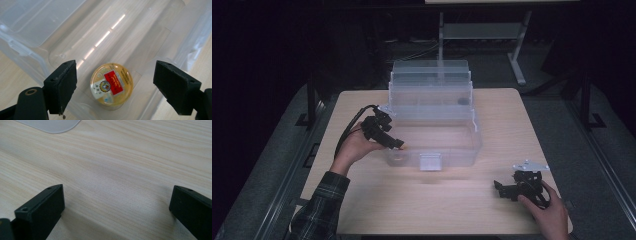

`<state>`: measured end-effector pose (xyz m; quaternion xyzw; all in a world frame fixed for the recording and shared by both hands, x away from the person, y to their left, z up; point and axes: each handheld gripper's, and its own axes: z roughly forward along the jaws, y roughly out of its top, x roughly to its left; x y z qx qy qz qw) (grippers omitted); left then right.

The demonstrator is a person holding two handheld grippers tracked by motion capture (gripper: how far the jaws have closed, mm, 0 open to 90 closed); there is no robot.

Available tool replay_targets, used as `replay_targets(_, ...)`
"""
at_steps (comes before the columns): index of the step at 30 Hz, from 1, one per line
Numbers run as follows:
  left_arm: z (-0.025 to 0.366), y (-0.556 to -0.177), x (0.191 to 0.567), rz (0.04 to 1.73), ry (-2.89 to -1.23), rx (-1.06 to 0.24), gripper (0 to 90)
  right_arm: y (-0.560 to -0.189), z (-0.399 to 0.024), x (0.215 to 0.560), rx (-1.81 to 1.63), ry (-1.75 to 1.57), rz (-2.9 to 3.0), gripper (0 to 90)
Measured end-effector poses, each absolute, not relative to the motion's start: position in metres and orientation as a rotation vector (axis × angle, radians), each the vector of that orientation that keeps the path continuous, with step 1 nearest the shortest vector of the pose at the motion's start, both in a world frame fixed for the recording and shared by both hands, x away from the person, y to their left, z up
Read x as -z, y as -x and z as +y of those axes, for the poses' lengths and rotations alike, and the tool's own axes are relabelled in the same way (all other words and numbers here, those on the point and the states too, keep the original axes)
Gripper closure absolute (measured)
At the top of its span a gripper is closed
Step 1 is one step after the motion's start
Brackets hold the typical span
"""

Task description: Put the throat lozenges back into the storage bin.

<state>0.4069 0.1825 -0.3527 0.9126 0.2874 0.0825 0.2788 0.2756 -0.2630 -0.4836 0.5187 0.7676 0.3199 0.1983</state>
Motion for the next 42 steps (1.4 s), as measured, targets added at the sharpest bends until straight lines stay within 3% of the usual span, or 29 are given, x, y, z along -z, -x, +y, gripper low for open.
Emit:
replay_targets(26, 0.227, -0.37, 0.344, 0.779, -2.332, -0.286, 16.8, -0.276, -0.263, 0.484, -0.895, -1.451, 2.147, 0.0)
replay_targets(42, 0.245, -0.347, 0.358, 0.803, -2.285, -0.314, 16.8, -0.276, -0.263, 0.484, -0.896, -1.451, 2.149, 0.0)
